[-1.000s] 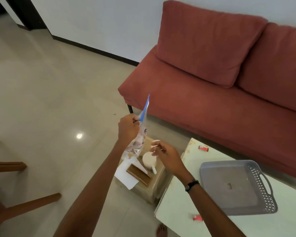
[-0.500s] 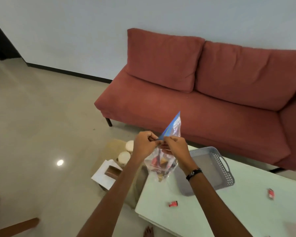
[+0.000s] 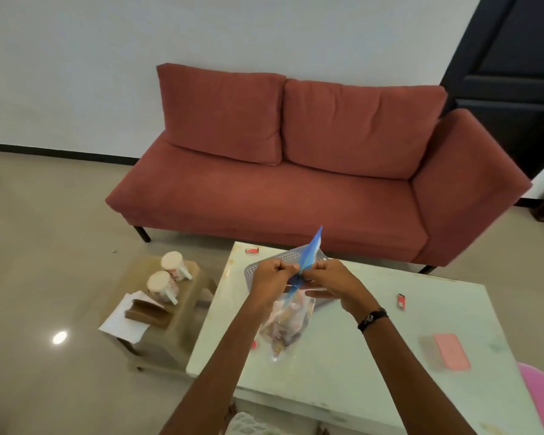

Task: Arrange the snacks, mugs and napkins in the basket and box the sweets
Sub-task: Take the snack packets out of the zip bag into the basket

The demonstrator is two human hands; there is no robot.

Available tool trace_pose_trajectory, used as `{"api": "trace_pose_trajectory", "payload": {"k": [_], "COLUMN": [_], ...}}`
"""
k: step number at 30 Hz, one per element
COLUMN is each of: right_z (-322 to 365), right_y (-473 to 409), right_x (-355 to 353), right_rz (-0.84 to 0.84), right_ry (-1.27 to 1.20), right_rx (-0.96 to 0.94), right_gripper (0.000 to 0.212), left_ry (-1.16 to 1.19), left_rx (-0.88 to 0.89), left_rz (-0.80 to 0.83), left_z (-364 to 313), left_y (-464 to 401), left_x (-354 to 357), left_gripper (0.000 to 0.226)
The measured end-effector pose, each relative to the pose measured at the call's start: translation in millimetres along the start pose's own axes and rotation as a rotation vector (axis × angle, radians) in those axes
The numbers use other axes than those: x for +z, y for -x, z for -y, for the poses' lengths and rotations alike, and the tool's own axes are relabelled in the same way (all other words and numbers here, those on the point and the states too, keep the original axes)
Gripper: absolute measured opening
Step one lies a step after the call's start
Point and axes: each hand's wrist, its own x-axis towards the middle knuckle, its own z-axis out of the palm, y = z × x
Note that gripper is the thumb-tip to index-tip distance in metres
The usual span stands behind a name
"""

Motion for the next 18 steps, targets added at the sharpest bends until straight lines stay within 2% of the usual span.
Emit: {"api": "trace_pose_trajectory", "payload": {"k": [3, 7, 10, 13, 18], "right_z": [-15, -34, -41, -42, -41], "right_y": [16, 31, 37, 39, 37], "right_x": [-20, -43, -53, -60, -69], "right_rz": [0.134, 0.246, 0.214, 0.133, 0.059], "right_ry": [-0.023, -0.030, 0.012, 0.064, 0.118], "right_rx": [0.100, 0.087, 0.012, -0.036, -0.102], "right_gripper": [0.015, 0.008, 0.011, 0.015, 0.012], "left_ry": [-0.035, -0.155, -0.188, -0.203, -0.391], "left_rx": [0.061, 0.112, 0.074, 0.009, -0.059], "left_rz": [-0.024, -0.059, 0.050, 0.183, 0.317], "left_z": [4, 8, 7, 3, 7], "left_y": [10, 20, 28, 33, 39], "left_x": [22, 44, 59, 66, 72], "left_gripper": [0.014, 0.018, 0.010, 0.013, 0.016]}}
